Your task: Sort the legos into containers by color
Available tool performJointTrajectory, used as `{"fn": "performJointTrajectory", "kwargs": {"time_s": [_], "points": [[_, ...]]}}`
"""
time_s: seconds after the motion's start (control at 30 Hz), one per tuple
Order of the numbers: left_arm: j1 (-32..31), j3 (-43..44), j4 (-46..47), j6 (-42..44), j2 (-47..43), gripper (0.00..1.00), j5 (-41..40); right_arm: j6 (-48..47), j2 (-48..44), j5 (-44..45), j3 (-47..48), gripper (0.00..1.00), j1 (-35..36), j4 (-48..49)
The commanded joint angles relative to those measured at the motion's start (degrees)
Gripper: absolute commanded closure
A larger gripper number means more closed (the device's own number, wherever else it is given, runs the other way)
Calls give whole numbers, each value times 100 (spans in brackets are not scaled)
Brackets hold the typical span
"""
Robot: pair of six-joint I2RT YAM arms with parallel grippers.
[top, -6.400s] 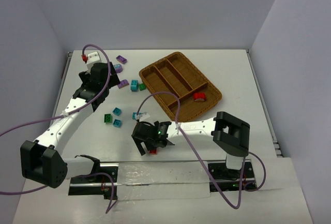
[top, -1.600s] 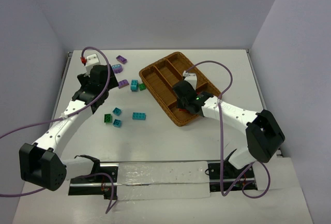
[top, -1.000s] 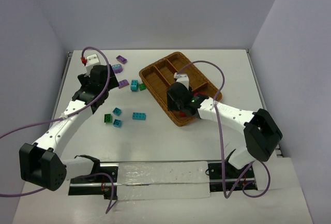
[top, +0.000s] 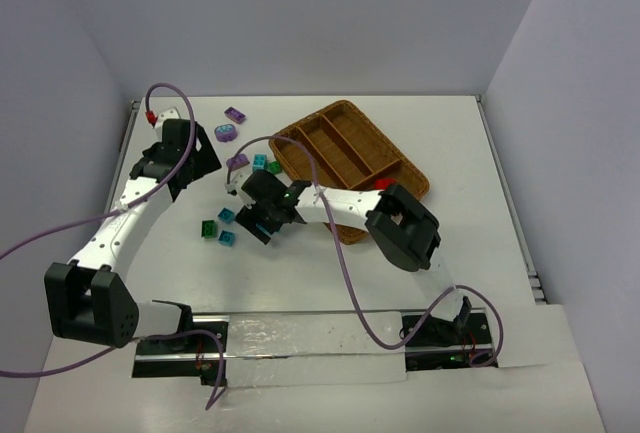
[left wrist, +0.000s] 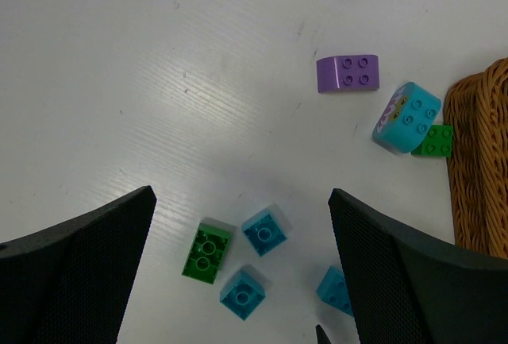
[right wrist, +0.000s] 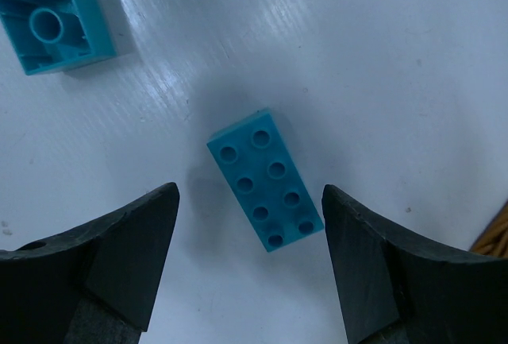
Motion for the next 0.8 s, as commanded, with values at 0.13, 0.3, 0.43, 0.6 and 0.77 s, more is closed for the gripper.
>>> {"fn": "performJointTrajectory", "kwargs": {"time_s": [0.13, 0.3, 0.43, 0.6, 0.77], "points": [[19, 272, -15, -13, -52, 1, 23, 23, 275, -85, 196, 35, -117, 71], [19, 252, 18, -21, -51, 1, -4, 125, -78, 15, 29, 87, -117, 166], [19, 214, 34, -46, -60, 1, -18, 282, -709, 332, -151, 99, -202, 336], [19, 197, 38, -56, -68, 1, -11, 1132, -1480, 407, -313, 98, -876, 567], [19, 201, 28, -31, -61, 1, 43, 1981, -1820, 681, -334, 96, -1810, 502]]}}
